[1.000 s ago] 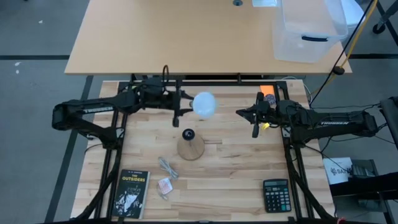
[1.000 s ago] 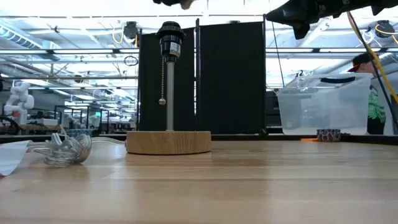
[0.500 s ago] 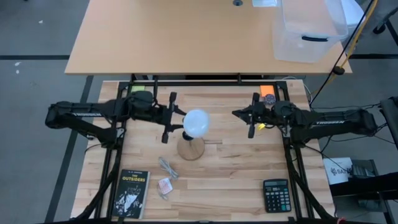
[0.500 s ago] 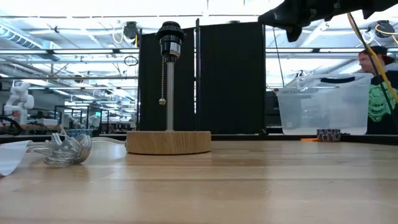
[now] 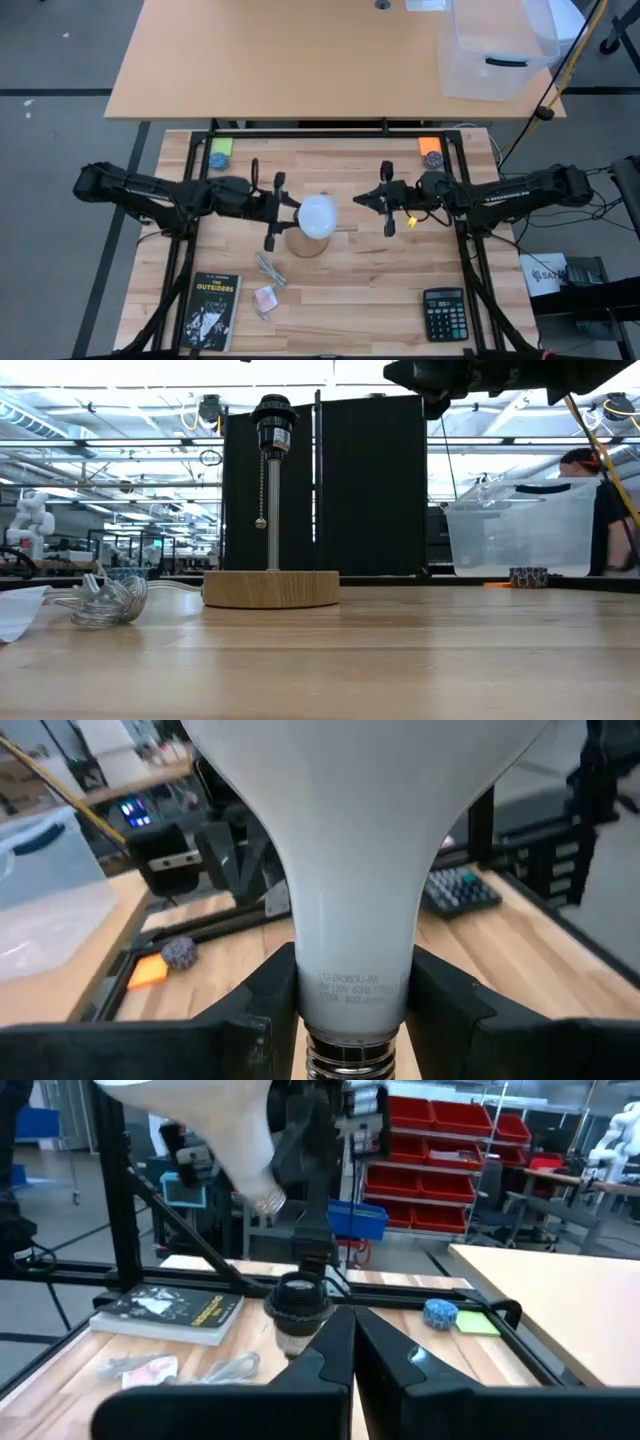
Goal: Screw lightbulb
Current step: Insert the lightbulb on the lamp
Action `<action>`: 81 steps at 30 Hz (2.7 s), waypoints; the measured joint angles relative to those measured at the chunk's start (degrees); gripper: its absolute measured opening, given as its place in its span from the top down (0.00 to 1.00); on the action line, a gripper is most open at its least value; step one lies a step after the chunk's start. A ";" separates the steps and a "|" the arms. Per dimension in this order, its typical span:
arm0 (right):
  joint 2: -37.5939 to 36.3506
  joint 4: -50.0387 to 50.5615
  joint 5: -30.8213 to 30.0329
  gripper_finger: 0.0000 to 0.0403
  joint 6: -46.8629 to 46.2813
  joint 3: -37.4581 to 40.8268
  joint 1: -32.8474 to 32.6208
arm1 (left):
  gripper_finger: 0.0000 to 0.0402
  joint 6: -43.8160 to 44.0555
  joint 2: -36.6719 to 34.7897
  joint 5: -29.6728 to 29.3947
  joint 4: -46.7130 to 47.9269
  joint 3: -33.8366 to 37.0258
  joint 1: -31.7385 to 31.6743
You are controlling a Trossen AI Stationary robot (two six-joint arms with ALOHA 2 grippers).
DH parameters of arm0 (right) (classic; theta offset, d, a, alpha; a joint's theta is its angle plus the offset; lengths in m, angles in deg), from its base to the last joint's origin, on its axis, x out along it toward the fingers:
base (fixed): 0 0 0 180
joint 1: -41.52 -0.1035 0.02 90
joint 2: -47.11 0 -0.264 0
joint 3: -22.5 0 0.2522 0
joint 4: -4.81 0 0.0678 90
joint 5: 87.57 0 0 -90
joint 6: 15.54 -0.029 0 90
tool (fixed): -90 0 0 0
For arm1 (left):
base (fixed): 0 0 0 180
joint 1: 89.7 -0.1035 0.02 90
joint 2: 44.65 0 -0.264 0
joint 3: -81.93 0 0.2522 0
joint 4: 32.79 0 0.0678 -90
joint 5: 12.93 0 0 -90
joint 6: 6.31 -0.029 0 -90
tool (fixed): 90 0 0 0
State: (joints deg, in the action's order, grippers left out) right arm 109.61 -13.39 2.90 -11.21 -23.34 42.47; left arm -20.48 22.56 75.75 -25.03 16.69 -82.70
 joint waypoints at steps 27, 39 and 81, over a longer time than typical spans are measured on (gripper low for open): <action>14.44 -14.82 -0.24 1.00 5.25 -8.57 -3.87 | 0.62 10.20 -0.49 -0.83 -43.81 24.50 -3.23; 13.90 -9.61 -0.33 1.00 13.33 -16.31 -5.93 | 0.62 11.25 5.14 -0.75 -49.77 24.41 -3.23; 25.48 42.48 -3.86 1.00 16.48 -54.34 -4.68 | 0.62 12.33 10.92 -1.07 -54.58 24.41 -3.65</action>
State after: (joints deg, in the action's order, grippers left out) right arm 135.10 29.09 -0.96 5.27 -77.67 37.79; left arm -8.15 33.48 74.68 -79.61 41.10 -86.35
